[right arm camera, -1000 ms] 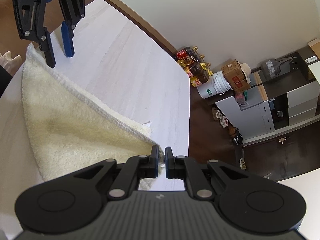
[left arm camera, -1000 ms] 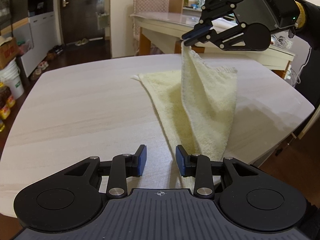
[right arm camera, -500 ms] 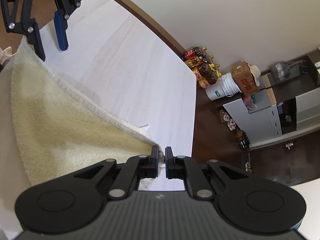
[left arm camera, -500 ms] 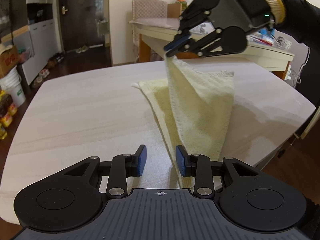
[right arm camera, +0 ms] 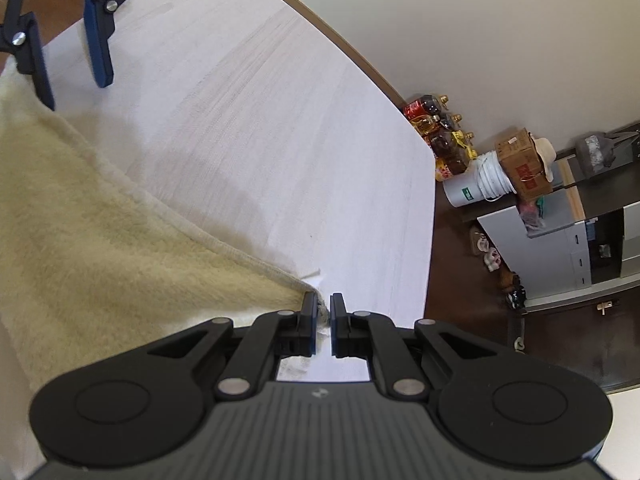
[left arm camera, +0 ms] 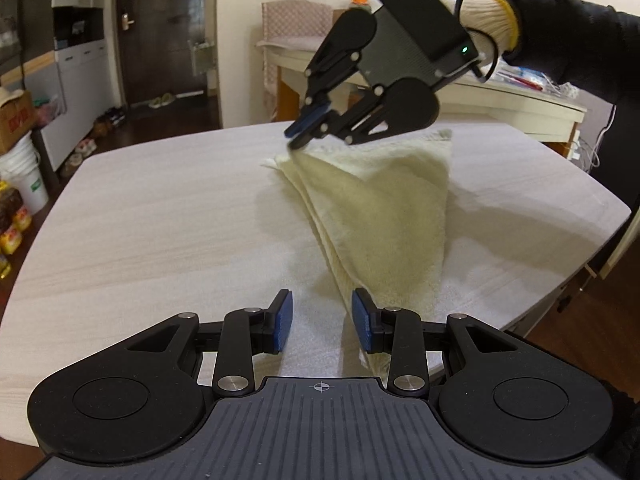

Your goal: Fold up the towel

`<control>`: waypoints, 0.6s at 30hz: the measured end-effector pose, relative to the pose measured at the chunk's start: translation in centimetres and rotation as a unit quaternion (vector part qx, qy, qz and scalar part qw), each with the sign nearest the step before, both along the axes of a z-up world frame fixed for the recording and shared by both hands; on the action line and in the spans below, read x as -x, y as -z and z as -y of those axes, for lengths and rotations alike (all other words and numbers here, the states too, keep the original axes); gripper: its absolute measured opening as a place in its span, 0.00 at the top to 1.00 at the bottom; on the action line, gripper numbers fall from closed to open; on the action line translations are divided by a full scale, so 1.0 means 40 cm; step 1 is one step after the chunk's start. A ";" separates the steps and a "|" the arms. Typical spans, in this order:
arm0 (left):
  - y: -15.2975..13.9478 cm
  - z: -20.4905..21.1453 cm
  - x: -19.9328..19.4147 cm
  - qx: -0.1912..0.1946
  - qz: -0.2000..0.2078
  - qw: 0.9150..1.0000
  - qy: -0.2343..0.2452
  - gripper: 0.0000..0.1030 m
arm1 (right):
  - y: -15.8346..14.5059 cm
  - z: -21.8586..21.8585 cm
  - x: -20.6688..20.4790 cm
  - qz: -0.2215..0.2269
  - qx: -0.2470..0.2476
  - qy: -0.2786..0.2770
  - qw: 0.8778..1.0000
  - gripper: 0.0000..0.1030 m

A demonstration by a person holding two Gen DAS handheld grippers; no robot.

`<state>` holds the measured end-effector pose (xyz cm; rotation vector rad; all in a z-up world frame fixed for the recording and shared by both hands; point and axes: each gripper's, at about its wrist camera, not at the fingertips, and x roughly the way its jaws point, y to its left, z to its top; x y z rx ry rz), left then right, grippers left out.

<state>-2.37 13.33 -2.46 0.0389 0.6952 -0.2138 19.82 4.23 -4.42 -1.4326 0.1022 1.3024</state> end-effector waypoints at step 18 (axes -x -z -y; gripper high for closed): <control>-0.020 -0.050 0.004 0.010 0.009 1.000 -0.016 0.62 | -0.004 0.077 0.016 0.003 -0.050 0.030 0.998 0.66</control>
